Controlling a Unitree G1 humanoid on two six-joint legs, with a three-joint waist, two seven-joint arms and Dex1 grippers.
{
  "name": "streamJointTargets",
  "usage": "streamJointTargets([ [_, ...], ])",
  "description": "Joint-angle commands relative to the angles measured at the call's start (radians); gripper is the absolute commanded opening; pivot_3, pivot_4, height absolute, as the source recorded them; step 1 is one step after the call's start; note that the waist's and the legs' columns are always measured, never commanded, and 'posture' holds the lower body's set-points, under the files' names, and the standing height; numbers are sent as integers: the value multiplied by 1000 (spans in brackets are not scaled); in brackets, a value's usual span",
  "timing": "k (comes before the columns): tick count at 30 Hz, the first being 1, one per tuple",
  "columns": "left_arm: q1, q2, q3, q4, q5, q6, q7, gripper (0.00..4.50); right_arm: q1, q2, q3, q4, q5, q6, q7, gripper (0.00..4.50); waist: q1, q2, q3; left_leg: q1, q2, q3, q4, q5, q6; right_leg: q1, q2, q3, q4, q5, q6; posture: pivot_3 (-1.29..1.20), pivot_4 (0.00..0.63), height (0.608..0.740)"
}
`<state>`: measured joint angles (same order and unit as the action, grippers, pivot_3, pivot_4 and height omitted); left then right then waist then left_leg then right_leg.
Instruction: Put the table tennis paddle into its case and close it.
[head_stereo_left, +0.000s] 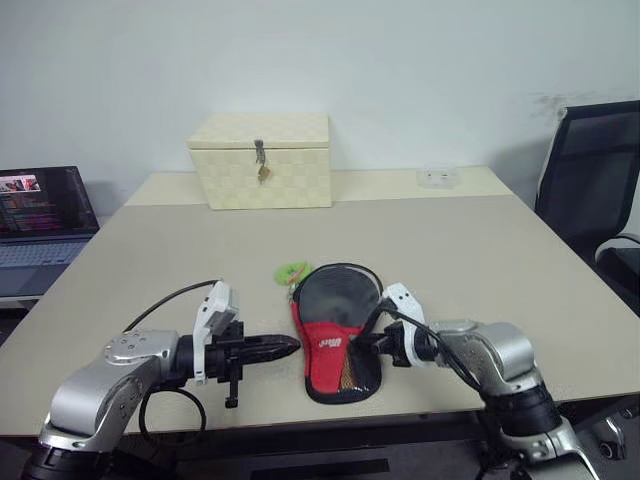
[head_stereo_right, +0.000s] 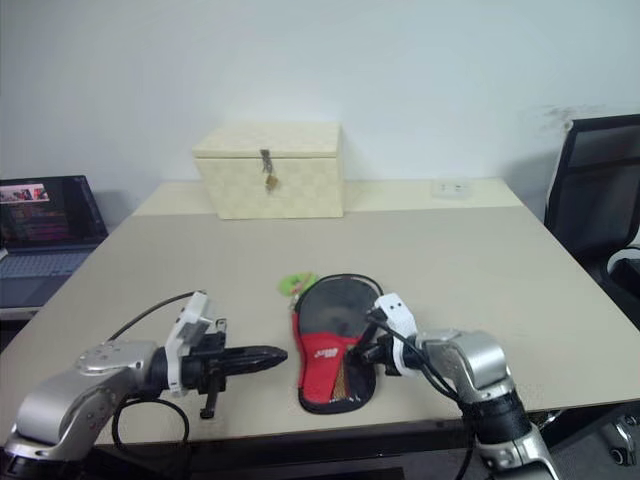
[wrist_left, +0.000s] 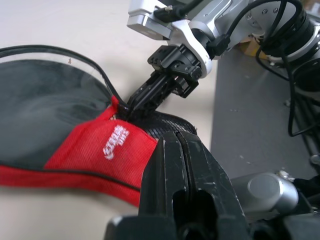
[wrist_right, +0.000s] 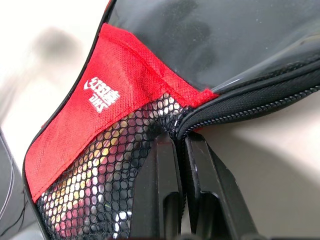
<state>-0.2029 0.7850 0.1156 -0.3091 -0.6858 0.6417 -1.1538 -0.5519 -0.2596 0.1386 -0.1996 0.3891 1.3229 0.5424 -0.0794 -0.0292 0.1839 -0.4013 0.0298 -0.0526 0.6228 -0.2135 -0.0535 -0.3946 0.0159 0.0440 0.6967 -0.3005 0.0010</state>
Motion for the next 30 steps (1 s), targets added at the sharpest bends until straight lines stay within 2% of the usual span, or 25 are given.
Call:
streamJointTargets([
  [1,-2,14,18,-41,-25,0,0,0,47,3,-9,-104,61,79,-7,28,0,0,0,0,0,0,0,0,0,0,0,0,0,0,0,0,150,740],
  [8,-11,19,14,-26,-19,-3,-5,0,101,30,-62,-176,89,156,-62,28,0,0,0,0,-1,0,0,0,0,0,0,0,-1,0,0,0,150,740],
  [13,-19,17,7,-20,-11,-8,-4,0,111,99,-110,-163,87,178,-118,28,0,0,0,0,-1,0,0,0,0,0,0,0,-1,0,0,0,150,740],
  [16,-18,17,7,-19,-8,-9,-2,0,106,177,-195,-162,81,228,-167,765,-1,0,0,1,0,0,0,0,0,0,1,0,-1,0,0,0,150,740],
  [19,-15,18,9,-19,-6,-11,-1,0,106,193,-220,-193,90,273,-177,1743,-1,0,0,1,0,0,0,0,0,0,1,0,0,0,0,0,150,740],
  [21,-13,18,12,-18,-4,-13,2,0,112,131,-179,-240,104,264,-156,2441,0,0,0,1,0,0,0,0,0,0,1,0,0,-1,0,0,150,740],
  [24,-13,14,23,-7,3,-19,17,0,113,-55,-60,-325,106,144,-87,3451,2,1,1,0,0,0,0,0,0,0,0,0,-2,-1,0,0,150,740],
  [26,-19,6,38,8,1,-13,42,0,87,-124,-80,-353,146,88,-24,3451,6,1,1,0,-1,0,0,0,0,0,0,0,-3,-2,2,0,150,740],
  [30,-30,-1,59,40,-3,-3,86,0,26,-178,-154,-350,225,-9,82,3451,6,1,2,0,-1,1,-1,0,0,0,1,0,-5,-2,2,0,150,740],
])
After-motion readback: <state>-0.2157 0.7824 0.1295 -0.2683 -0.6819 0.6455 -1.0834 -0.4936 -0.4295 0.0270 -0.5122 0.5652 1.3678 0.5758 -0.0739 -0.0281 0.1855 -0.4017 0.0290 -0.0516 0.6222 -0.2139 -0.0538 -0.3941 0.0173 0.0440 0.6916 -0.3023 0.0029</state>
